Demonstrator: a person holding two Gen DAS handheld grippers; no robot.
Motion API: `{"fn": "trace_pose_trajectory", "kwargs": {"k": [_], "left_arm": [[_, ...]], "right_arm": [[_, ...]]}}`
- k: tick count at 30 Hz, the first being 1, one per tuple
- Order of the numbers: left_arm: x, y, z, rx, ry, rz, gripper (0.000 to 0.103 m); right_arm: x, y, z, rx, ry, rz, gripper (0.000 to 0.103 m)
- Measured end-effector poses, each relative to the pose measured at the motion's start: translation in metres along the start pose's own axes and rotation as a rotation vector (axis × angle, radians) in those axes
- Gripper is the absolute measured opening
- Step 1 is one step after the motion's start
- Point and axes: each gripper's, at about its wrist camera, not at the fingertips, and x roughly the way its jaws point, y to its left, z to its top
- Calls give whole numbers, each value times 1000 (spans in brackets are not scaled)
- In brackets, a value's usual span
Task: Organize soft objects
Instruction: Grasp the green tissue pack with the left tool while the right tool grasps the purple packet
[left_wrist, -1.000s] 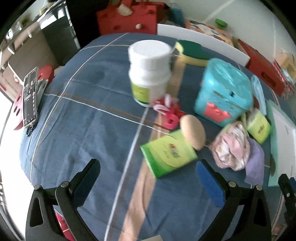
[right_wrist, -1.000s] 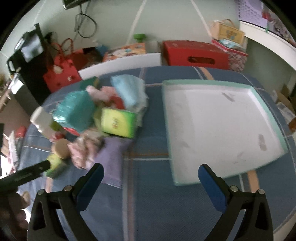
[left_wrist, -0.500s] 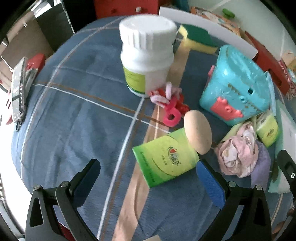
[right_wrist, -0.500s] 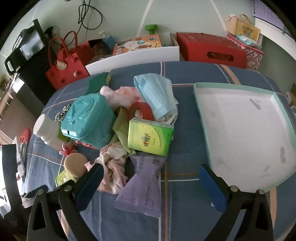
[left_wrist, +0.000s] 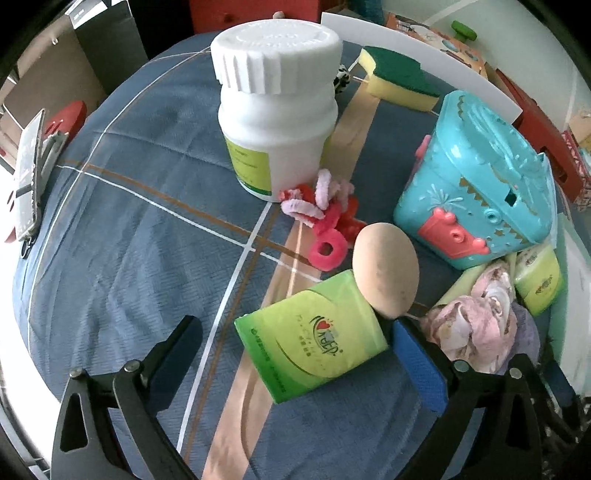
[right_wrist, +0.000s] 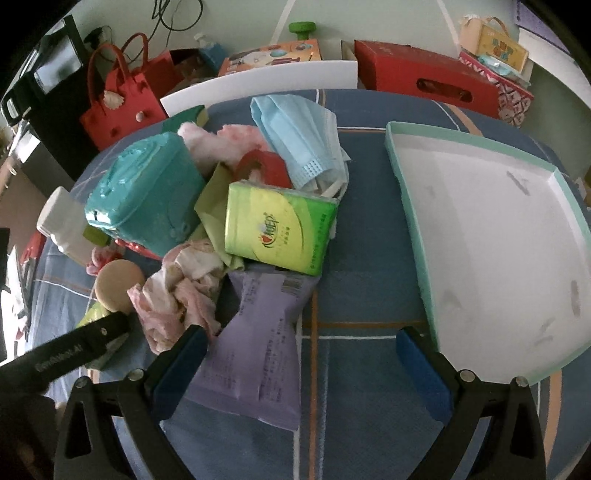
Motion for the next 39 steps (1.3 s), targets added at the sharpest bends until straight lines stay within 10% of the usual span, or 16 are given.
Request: {"fn": "trace_pose_trajectory", "kwargs": {"k": [11,24,26,39], "left_arm": [[3,16,-9,-23,18,-10,101],[7,12,-15,-17,16,17,100],[5,10,-17,-18,11,11,85],[-16,17,-27,-65,-26,-12,75]], "right_arm": [[5,7,1,-23,4,27,101],[16,17,-2,-28,22,10,63],[15,15,-3,-19,18,31,54],[6,9,3,16,5,94,44]]}}
